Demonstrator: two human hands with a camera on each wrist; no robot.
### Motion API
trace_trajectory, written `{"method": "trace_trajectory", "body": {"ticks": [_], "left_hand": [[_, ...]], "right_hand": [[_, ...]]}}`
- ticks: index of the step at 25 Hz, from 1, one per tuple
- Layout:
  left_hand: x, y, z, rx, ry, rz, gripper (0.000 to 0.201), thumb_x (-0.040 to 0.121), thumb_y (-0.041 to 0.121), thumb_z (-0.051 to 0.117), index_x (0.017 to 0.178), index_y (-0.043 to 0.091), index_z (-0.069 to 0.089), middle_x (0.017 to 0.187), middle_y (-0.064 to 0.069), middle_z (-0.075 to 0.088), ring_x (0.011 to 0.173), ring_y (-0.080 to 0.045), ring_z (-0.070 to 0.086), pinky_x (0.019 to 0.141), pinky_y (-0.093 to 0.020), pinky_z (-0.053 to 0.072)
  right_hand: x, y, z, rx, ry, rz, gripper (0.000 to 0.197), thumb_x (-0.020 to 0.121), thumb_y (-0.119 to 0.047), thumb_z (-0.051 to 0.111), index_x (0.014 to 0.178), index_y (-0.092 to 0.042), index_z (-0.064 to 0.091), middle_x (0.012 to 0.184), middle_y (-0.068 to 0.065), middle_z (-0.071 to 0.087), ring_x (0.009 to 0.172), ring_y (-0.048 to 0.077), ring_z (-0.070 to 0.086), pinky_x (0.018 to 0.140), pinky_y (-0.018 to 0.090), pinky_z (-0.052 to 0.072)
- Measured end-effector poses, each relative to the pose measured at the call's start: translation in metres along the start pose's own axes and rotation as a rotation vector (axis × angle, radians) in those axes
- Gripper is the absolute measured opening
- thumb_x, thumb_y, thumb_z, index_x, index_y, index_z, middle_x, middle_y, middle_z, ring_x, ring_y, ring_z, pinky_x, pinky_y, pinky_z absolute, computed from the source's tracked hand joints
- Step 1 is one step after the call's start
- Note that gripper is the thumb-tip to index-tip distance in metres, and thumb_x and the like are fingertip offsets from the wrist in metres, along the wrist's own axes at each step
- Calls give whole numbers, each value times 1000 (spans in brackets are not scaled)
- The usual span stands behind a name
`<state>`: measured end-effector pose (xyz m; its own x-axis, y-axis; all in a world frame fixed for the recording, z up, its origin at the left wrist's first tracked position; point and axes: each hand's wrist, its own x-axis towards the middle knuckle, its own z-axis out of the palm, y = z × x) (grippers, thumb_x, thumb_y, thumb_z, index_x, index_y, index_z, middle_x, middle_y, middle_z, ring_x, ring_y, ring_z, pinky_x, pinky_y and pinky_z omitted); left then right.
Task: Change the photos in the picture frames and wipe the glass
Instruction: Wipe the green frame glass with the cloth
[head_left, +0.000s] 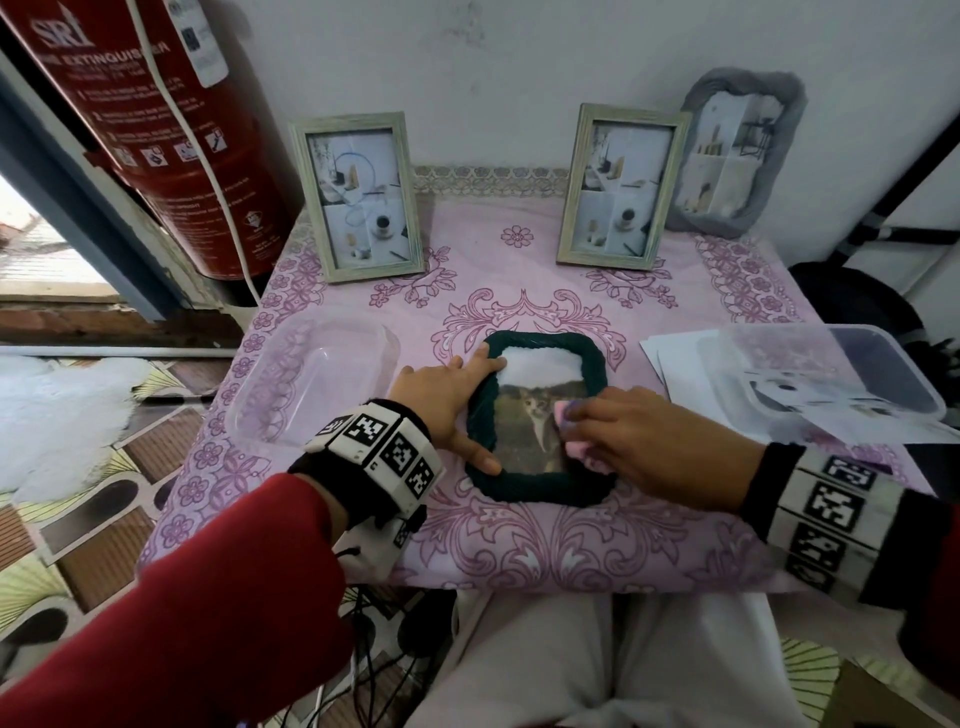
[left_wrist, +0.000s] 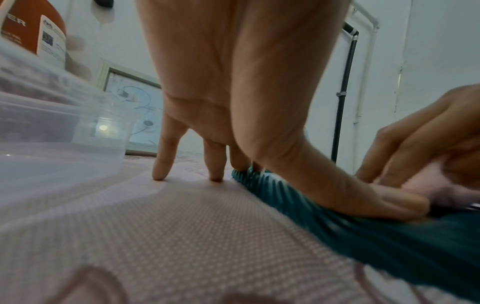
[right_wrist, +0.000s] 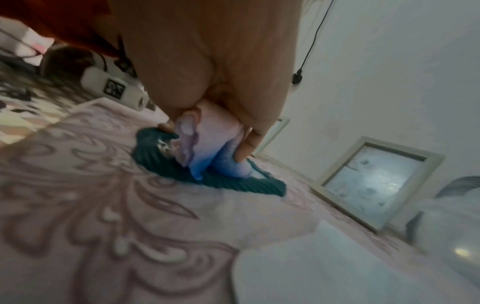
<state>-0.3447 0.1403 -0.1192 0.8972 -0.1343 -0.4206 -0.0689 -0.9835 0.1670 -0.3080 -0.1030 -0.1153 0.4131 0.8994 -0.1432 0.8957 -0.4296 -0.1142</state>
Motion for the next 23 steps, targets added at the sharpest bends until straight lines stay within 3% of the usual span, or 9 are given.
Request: {"method": "trace_trajectory", "body": {"ticks": [8,11,17,20,23], "left_hand": [[2,1,0,20,4,-4,123,53,64,76,148,32,5,158,-4,12,130,-28,43,106,-49,36],[1,1,0,20,17,-13,121,54,64,76,148,32,6,155,-5,20,126,-28,46,105,-46,37],[-4,1,-1,-24,6,9,119,58,59,77,148,31,4,159,-3,6,136,-27,36,109,-46,32],[-4,1,-1,-39,-6,5,118,59,58,77,148,31,4,157,-7,13,135,-29,37,109,-45,33],[-5,3,-2,-64,4,-11,116,60,56,77,148,32,6,150,-12,27,128,-32,43,106,-46,35]], "right_hand": [[60,16,-4,-35,18,192,32,94,-18,43,125,-19,53,136,1,47,117,22,42,99,32,32],[60,-7,3,45,7,120,37,95,-22,44,131,-21,49,143,-1,42,121,21,40,101,35,32],[18,-22,9,132,69,30,36,94,-26,45,130,-24,52,143,-6,44,128,16,41,98,30,30],[16,-12,1,42,47,73,37,95,-27,42,131,-26,50,143,-7,43,126,16,42,97,28,29],[27,-10,-12,-41,7,205,35,95,-36,38,126,-30,53,141,-11,45,120,17,40,94,32,27]]}}
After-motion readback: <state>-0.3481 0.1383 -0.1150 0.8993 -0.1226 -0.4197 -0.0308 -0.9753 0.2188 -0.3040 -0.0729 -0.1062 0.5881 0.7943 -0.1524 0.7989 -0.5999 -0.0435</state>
